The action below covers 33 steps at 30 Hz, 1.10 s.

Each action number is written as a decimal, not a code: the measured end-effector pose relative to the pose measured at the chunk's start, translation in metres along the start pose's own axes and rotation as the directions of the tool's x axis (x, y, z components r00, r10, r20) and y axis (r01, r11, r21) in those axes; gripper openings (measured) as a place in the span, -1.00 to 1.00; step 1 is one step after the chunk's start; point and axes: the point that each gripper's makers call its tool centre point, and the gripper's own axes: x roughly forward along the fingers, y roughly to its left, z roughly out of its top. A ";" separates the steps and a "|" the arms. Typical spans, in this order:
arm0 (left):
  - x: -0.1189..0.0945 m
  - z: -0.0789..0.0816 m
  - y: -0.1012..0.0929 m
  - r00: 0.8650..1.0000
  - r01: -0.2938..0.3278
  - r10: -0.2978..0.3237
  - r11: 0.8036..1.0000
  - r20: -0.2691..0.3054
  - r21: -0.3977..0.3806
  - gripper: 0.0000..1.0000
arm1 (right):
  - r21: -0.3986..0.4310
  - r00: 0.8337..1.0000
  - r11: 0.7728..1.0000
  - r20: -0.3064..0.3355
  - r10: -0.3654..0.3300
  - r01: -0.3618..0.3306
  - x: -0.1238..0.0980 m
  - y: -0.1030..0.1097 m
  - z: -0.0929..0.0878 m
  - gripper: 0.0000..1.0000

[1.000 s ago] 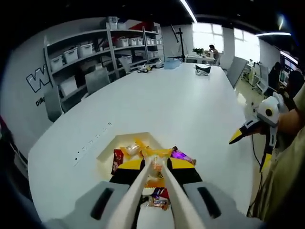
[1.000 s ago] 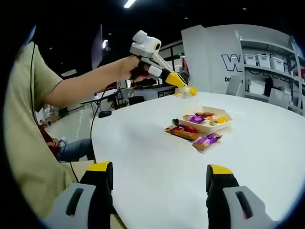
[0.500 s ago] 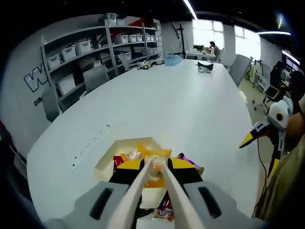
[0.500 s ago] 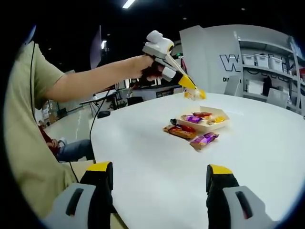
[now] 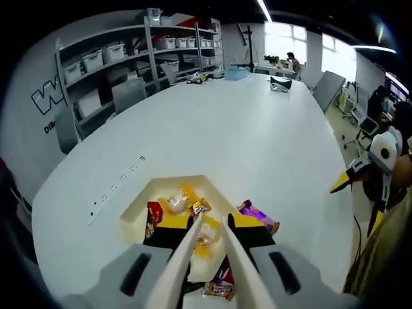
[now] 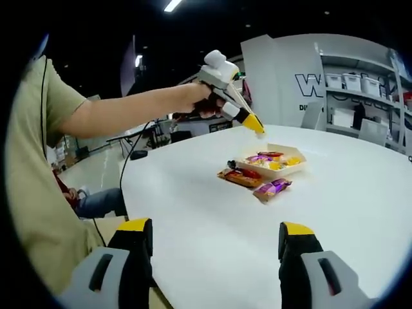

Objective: Place the target food into the container with the food tongs after gripping and lifting it, then release it inside without dropping or visibly crushing the food.

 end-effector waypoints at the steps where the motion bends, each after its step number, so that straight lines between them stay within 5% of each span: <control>1: -0.001 -0.001 0.001 1.000 -0.001 0.001 1.000 0.000 0.001 -0.61 | -0.001 1.000 1.000 0.000 0.001 -0.001 0.000 0.001 0.000 0.58; 33: -0.040 -0.047 0.010 0.999 -0.054 0.054 0.998 -0.004 -0.024 -0.57 | -0.016 0.999 0.999 -0.008 0.031 -0.031 0.012 0.013 0.002 0.59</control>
